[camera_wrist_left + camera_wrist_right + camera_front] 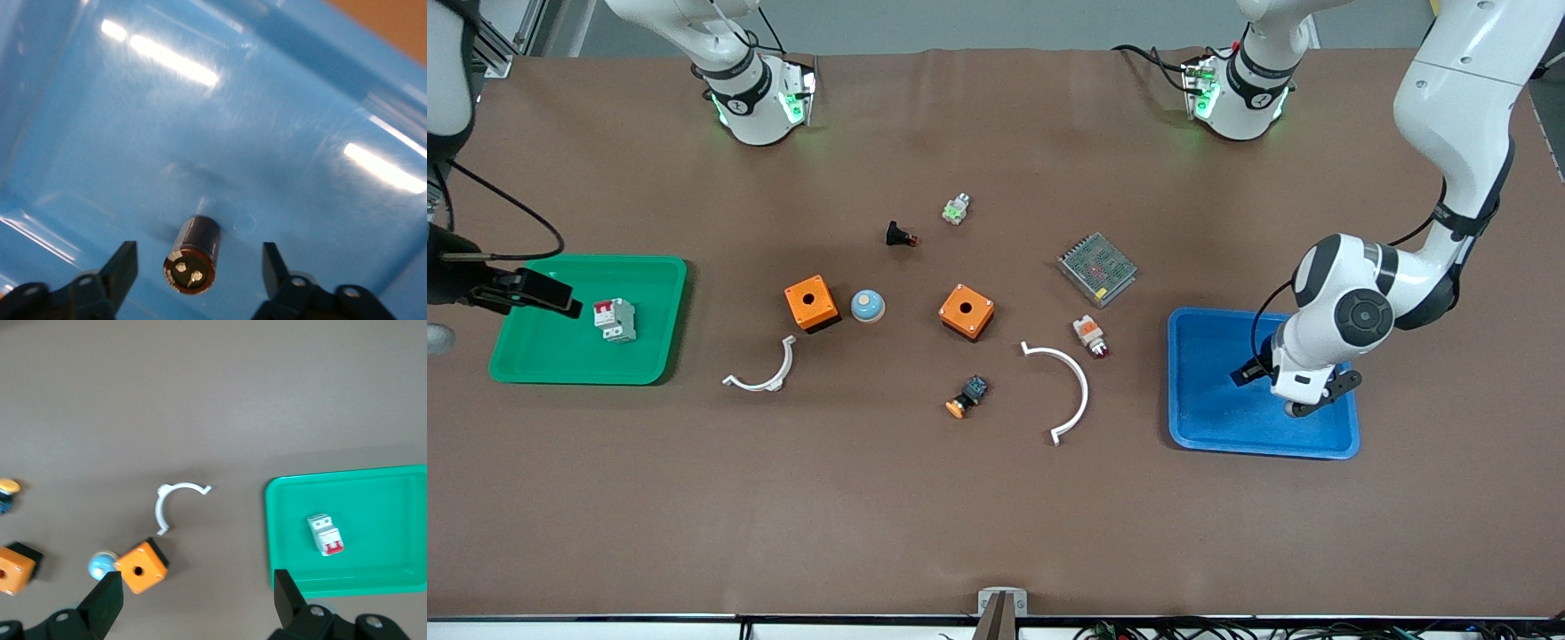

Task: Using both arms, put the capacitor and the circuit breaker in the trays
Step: 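Open the left gripper over the blue tray while the right gripper releases the breaker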

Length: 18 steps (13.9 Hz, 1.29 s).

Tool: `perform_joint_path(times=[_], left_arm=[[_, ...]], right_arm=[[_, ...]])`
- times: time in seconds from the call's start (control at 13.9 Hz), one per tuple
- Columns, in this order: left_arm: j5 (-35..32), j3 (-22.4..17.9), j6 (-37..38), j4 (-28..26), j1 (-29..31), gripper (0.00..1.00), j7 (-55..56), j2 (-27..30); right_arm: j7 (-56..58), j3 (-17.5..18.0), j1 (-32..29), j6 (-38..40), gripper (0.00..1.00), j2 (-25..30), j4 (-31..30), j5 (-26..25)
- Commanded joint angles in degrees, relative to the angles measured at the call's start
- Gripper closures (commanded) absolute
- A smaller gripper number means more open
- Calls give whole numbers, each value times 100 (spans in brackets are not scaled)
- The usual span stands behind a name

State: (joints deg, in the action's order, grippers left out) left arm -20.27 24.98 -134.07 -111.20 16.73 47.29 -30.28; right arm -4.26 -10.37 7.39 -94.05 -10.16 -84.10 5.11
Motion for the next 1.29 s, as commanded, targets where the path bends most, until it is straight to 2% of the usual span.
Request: perform_joint_path(times=[0.0, 0.29, 0.5, 0.79, 1.08, 1.22], left_arm=[[-82, 243, 573, 177, 76, 0, -106, 514], [-47, 481, 1338, 862, 85, 0, -587, 742], [-21, 455, 1820, 1170, 128, 0, -1561, 1172], [6, 490, 2541, 1794, 287, 0, -2608, 1656], [636, 490, 3989, 2944, 304, 0, -3646, 1780], [1103, 455, 4641, 3201, 374, 0, -3744, 1885]], right_arm=[[-137, 0, 35, 36, 0, 120, 42, -159], [-40, 27, 298, -201, 0, 322, -247, -300], [485, -8, 228, -123, 0, 366, -282, -291], [619, -9, 228, -149, 0, 559, -617, -291], [611, -9, 219, -158, 0, 559, -608, -291], [611, -9, 211, -149, 0, 551, -608, -283]])
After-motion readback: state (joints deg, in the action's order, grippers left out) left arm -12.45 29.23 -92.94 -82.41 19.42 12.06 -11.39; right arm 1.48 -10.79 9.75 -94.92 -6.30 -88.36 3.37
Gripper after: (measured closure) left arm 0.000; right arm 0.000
